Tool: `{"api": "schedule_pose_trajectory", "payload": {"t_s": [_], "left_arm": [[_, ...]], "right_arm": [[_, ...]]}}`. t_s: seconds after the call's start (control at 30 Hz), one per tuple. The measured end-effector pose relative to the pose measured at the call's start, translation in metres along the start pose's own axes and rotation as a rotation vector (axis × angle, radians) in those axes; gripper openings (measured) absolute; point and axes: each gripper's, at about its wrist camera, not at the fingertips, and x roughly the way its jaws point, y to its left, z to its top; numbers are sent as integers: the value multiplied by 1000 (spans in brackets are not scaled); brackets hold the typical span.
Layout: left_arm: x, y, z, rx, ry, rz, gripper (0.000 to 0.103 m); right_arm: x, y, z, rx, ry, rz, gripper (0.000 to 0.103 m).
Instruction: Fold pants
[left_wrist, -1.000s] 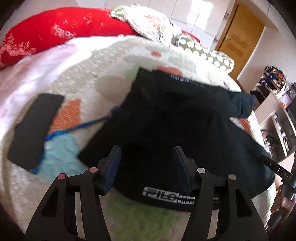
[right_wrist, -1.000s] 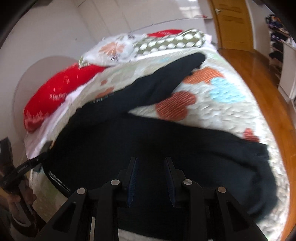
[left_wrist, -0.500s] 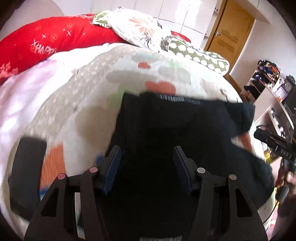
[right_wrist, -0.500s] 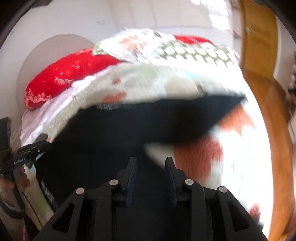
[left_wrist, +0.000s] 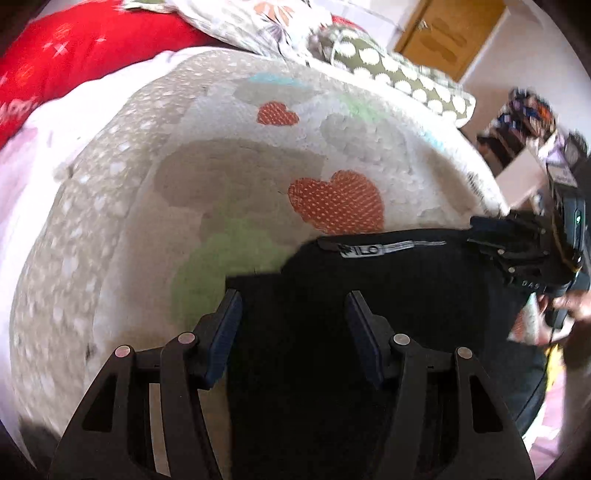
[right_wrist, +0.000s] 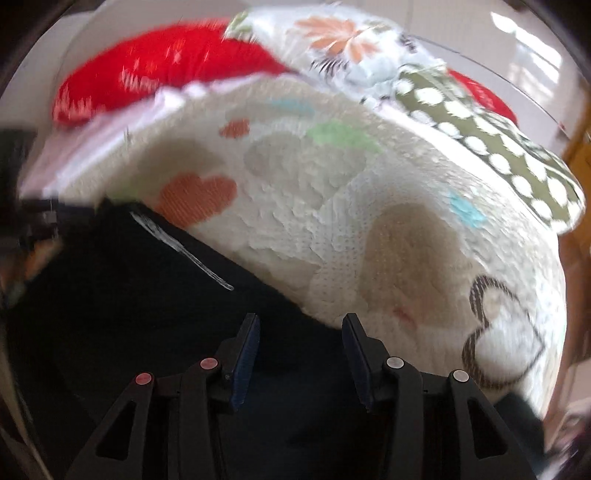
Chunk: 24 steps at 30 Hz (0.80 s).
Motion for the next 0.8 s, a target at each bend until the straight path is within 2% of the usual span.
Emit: {"api": "schedule_pose_trajectory", "payload": {"t_s": [0.03,0.1,0.17,0.2,0.27,0.3,0.33,0.37,0.4,0.43,0.5,0.57,0.67,0.7,0.8], "left_arm": [[6,-1,4,29,10,15,58],[13,-6,7,84,28,16,77],[21,-12,8,140,46,8,89],[24,-16,8,172,45,27,89],[30,-26,6,247,31,64,89],[33,-27,6,258,28,64,88],[32,-27,7,249,25,53,84],[31,-26,8,240,19,40,69],[25,-26,10,231,4,34,45],[20,-26,12,225,-2,17,31],[7,-30,10,237,-42,45,19],[-9,-37,5,260,-90,67,17],[-51,-43,-7,250,-203,55,15],[-69,-44,-15,249,-246,49,8],[-119,-50,-48,255,-363,38,7]], "right_arm": [[7,-1,2,-30,21,0,45],[14,0,5,-88,35,-1,45],[15,3,6,-138,32,-6,45],[16,5,6,-155,28,-11,45],[19,11,4,-189,26,-2,28],[21,14,4,-194,29,20,15],[20,18,4,-197,23,23,12],[20,22,3,-209,18,-2,10],[18,28,1,-227,12,-26,7],[15,31,0,-234,2,-42,7],[-2,34,-3,-210,-39,-58,6],[-25,34,-5,-182,-93,-58,6],[-68,41,-13,-139,-169,-44,6],[-86,48,-21,-137,-198,-41,6],[-133,72,-52,-115,-255,-12,6]]}}
